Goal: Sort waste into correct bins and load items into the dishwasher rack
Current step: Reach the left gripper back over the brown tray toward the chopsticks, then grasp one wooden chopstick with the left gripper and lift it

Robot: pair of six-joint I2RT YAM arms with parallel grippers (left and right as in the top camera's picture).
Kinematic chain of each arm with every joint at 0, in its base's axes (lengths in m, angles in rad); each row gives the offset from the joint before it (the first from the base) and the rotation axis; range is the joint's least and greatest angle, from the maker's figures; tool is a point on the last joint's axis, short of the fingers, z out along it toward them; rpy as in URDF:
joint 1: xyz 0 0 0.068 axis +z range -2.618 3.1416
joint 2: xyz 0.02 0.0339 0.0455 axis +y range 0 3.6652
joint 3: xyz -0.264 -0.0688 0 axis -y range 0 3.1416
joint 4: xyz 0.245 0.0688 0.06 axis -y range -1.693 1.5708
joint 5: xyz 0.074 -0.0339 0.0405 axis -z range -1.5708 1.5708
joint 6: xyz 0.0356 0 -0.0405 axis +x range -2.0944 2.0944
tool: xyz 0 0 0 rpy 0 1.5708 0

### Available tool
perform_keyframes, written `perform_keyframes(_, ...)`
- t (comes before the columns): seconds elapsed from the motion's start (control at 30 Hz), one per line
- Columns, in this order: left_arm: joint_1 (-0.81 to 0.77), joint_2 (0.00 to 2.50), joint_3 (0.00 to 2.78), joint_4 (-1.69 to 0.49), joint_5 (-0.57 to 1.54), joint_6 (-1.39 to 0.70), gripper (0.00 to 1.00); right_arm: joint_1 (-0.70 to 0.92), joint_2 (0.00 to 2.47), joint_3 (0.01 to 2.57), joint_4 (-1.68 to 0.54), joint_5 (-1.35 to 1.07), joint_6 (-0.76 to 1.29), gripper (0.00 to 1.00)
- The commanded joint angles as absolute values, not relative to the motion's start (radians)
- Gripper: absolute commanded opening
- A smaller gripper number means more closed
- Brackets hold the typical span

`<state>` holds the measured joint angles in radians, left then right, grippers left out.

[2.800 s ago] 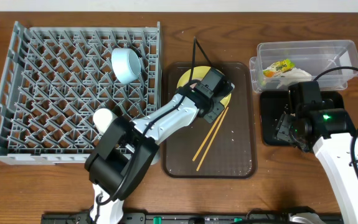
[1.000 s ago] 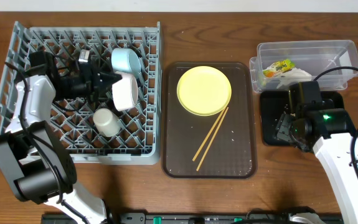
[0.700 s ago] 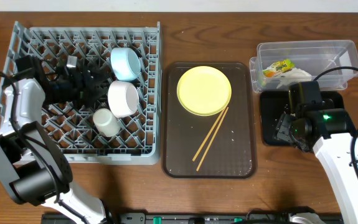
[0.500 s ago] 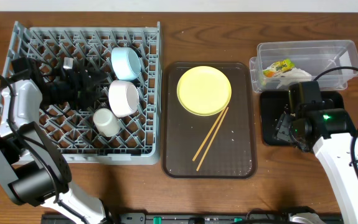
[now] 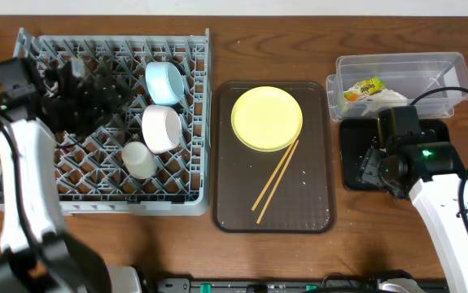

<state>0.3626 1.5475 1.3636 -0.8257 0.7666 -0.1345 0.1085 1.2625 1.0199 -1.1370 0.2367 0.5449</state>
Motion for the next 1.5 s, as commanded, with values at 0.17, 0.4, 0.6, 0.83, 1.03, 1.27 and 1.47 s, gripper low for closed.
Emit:
perform_keyframes(0.17,-0.006,1.418,1.391,-0.842,0.417,-0.129,0.89,0.102,1.25,1.027,-1.137,0.254,0.561,0.74)
perform_keyframes(0.4,-0.355,1.458,1.346,-0.852,0.167,-0.13,0.89,0.102,1.25,1.027,-1.137,0.254,0.561,0.74)
perform_keyframes(0.6,-0.564,1.574,1.336,-0.849,0.104,-0.134,0.89,0.102,1.25,1.027,-1.137,0.254,0.56,0.75)
perform_keyframes(0.83,-0.694,1.763,1.336,-0.825,0.062,-0.134,0.89,0.102,1.25,1.027,-1.138,0.254,0.56,0.75)
perform_keyframes(1.03,-0.744,1.878,1.336,-0.796,0.058,-0.133,0.88,0.102,1.25,1.027,-1.138,0.254,0.56,0.75)
perform_keyframes(1.27,-0.752,1.955,1.336,-0.748,0.039,-0.133,0.84,0.102,1.25,1.027,-1.138,0.254,0.56,0.75)
perform_keyframes(1.47,-0.759,1.982,1.336,-0.735,0.04,-0.133,0.8,0.102,1.25,1.027,-1.138,0.253,0.56,0.75)
